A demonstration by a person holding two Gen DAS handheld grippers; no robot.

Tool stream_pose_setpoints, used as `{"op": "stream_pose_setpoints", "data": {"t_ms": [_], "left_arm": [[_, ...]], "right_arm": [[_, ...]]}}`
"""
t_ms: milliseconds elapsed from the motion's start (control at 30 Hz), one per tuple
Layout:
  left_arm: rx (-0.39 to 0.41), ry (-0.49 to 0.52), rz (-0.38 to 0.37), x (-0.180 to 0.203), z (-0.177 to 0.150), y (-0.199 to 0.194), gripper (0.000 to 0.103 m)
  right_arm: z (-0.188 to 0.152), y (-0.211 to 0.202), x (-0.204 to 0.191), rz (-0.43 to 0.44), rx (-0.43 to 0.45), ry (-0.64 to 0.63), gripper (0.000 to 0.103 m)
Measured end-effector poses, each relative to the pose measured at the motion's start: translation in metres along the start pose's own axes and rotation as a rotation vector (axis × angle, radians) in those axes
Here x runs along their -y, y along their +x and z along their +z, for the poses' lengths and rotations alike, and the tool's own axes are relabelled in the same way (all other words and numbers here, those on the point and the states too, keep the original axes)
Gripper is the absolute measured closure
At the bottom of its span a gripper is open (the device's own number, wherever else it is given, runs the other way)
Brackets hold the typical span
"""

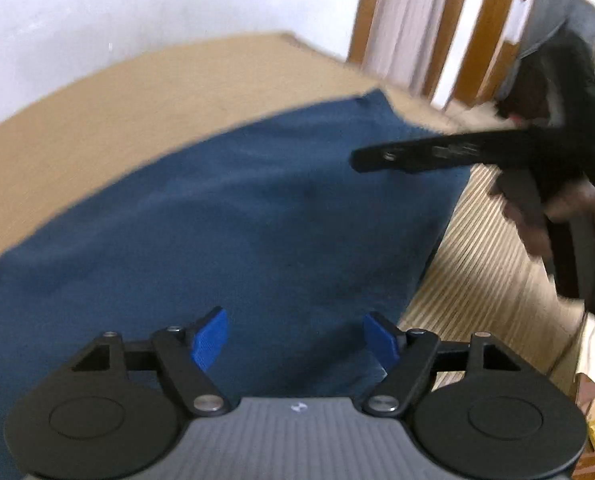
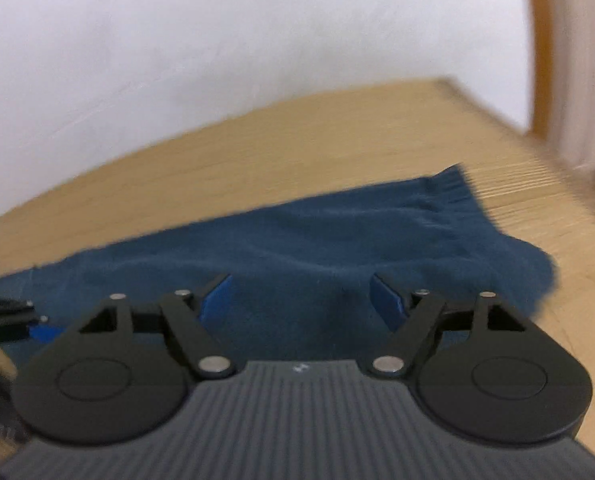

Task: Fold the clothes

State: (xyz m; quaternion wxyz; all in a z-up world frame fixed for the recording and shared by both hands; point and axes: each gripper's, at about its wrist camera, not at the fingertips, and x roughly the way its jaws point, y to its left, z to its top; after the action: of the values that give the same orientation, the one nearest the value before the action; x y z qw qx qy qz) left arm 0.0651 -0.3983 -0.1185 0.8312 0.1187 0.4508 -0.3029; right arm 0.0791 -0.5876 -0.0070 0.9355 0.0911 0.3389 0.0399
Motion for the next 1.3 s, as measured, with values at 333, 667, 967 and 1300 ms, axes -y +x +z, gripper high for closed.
{"op": "stream_pose_setpoints", "data": {"t_ms": [333,667,967,1300], "left_arm": [[-0.05,-0.069,0.094,0.022,-0.008,0.009,0.014],[-0.075,-0.059,0.14,0.038,-0.012,0.017,0.004],[-0.072,-0.151,0.146,0.03,-0.006,0.009,0.01],[0.014,-0.357,0.163,-0.018,-0.029,-0.06,0.009]], "right_arm": [[0.034,0.017,0.049,-0.016,0.022,-0.013,0.037],[0.048,0.089,0.052,-0.061,-0.056,-0.037,0.04],[0.042,0.051,0.018,-0.092,0.008,-0.048,0.033],[-0.011,-0.037,0.0,-0.129,0.04,-0.085,0.029]]}}
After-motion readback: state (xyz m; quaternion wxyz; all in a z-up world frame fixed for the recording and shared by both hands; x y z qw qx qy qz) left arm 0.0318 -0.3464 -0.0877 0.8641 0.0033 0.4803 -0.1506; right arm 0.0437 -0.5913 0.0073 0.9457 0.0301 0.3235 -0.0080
